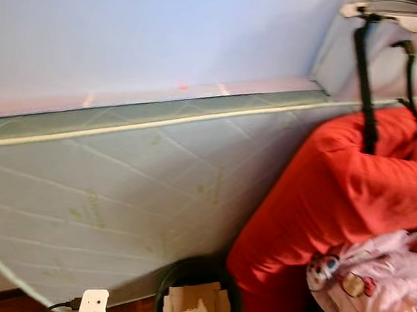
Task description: Clean up the room
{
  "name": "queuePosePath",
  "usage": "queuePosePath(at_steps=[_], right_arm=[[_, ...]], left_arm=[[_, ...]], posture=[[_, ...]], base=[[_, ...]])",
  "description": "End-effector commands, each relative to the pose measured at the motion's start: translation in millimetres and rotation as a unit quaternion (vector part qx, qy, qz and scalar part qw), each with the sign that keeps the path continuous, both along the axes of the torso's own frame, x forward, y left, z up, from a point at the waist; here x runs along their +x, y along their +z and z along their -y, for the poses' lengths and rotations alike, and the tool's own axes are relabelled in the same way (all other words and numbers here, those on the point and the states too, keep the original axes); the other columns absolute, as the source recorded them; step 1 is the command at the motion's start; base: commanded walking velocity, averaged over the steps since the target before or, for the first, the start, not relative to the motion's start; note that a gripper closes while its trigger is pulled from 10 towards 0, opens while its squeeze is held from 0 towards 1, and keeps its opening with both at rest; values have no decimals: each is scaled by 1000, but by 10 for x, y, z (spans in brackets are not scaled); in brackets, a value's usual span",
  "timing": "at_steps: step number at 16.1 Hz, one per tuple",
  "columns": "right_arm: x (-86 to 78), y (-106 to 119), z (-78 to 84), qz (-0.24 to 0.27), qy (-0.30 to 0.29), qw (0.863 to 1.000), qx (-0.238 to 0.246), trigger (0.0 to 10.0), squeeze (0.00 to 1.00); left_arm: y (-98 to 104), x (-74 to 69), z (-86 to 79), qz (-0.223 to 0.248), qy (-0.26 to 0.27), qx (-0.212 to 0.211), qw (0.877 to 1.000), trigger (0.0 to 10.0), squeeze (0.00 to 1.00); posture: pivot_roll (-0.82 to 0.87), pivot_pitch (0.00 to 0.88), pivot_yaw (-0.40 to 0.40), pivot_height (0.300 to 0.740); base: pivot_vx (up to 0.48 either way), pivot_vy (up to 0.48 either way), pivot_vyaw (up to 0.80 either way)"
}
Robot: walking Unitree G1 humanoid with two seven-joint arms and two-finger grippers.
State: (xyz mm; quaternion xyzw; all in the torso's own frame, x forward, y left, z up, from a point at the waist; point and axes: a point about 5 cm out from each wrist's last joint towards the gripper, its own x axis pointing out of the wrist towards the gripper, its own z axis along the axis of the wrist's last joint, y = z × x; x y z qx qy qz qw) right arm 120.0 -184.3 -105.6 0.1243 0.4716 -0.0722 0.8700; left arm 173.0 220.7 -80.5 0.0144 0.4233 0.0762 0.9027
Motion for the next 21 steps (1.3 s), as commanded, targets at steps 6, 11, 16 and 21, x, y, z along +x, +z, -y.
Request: queuePosePath(at_steps=[6, 11, 16, 21], right_arm=[[0, 4, 32, -1, 5, 1000, -7, 10000, 0], [2, 5, 22, 2, 7, 1000, -5, 10000, 0], [7, 6, 31, 0, 12, 1000, -5, 10000, 0], [19, 12, 31, 5, 12, 1000, -1, 10000, 0]], left_arm=[[-30, -46, 16, -14, -2, -5, 1000, 10000, 0], [-26, -23, 44, -13, -4, -5, 1000, 10000, 0], [-25, -11, 59, -13, -4, -5, 1000, 10000, 0], [-24, -4, 71, -12, -3, -6, 1000, 10000, 0]], posture=[[79, 0, -46, 740], [77, 0, -44, 740], [65, 0, -43, 740], [67, 0, -45, 740]], base=[[0, 0, 0], [0, 0, 0], [0, 0, 0], [-197, 0, 0]])
